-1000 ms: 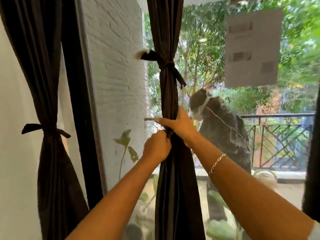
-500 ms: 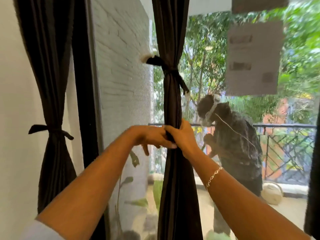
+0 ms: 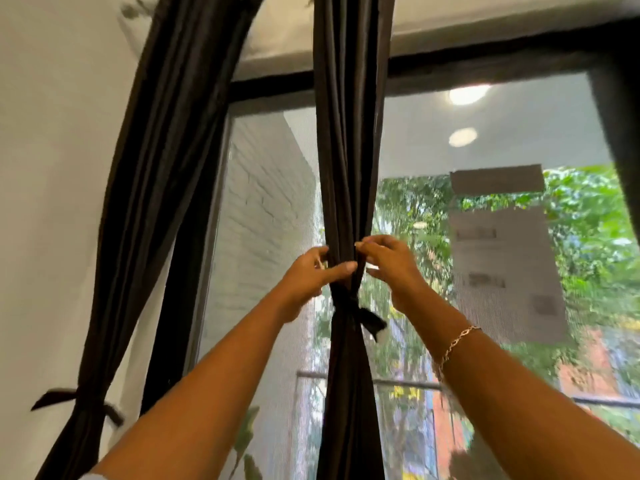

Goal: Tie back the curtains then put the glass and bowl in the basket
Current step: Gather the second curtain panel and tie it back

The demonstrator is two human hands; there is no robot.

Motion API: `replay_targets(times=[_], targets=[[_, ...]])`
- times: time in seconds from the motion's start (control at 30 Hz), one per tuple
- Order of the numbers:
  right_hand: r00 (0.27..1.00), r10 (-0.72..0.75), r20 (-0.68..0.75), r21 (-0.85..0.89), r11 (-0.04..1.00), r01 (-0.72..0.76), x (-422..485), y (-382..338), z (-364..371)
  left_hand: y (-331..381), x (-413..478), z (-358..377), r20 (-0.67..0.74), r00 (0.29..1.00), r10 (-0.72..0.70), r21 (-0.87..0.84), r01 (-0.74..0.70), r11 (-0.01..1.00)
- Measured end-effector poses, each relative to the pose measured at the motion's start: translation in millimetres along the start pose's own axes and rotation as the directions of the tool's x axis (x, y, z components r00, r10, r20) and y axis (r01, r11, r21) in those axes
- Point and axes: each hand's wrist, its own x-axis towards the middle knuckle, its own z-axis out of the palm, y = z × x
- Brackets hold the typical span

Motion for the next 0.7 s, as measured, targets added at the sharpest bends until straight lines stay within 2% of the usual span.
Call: replay_targets(times=[0.07,0.33,0.43,0.5,0.57,0.63,0.7], targets=[[1.000,-0.011,0.017,0.027,1.000,0.011,22,-9,-1,-2,14,-4,-0.003,0.999,0.052,-0.002,-0.052,0.999],[0.994,-0.102,0.035,-0.126,0.986,0.106,99,-29,0,1,72,-23,-0.059,0.963,0.264,0.132,-0.254,0.958],[0.988,-0.153,0.009,-0.186,0.971,0.152,123,-32,7,8,88,-20,-0.034,0.939,0.342,0.090,-0.337,0.937],[0.983,-0.180,0.016,-0.166,0.970,0.180,134,-35,18,10,102,-13,0.003,0.914,0.406,0.044,-0.406,0.913],[0.973,-0.232,0.016,-0.141,0.962,0.232,144,-42,29,10,116,-2,-0.020,0.889,0.458,0.020,-0.458,0.889],[0.941,-0.337,0.030,-0.146,0.930,0.338,154,-47,40,10,125,12,-0.035,0.862,0.505,0.013,-0.505,0.863],[0.878,-0.474,0.067,-0.363,0.808,0.464,161,-52,45,9,132,24,-0.021,0.841,0.541,0.001,-0.541,0.841]])
